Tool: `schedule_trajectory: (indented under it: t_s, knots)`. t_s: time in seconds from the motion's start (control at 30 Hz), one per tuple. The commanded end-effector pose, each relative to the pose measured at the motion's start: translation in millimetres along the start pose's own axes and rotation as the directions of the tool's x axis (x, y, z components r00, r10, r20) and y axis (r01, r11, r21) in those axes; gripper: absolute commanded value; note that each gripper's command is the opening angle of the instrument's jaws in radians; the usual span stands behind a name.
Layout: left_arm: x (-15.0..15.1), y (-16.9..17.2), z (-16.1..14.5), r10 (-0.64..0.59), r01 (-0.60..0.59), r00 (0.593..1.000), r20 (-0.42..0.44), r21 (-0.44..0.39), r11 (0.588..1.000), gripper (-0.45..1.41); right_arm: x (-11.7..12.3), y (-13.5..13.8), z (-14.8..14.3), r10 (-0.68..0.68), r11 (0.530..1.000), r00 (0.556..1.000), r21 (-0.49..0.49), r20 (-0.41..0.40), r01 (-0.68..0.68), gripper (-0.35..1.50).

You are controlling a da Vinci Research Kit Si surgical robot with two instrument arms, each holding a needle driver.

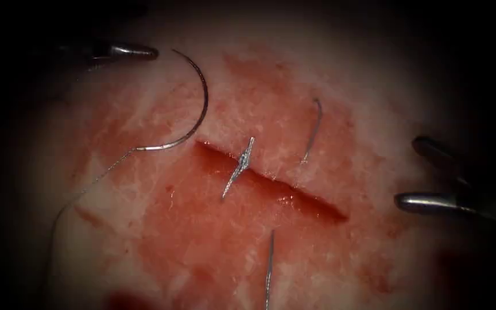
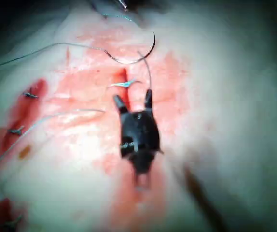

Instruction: Wound Closure

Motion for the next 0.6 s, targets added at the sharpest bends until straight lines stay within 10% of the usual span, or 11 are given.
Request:
schedule_trajectory:
  t_s: [0.03, 0.43, 0.6]
  knots:
    - [-0.5, 1.4, 1.1, 0.056, -0.056, 0.998, 0.000, -0.012, 0.998, 0.66, -0.7, -0.5, 0.5, 0.001, 1.000, 1.000, 0.002, 0.000, -0.001, 1.35]
    - [-0.4, 17.0, 5.5, 0.638, -0.627, 0.769, 0.041, -0.146, 0.765, 0.28, -0.8, -0.1, 0.1, -0.001, 1.000, 1.000, 0.006, 0.000, 0.001, 1.33]
    - [-2.9, 20.0, 7.5, 0.725, -0.693, 0.676, 0.132, -0.221, 0.687, 0.50, -0.9, -0.1, 0.1, -0.001, 1.000, 1.000, 0.006, -0.001, 0.001, 1.33]
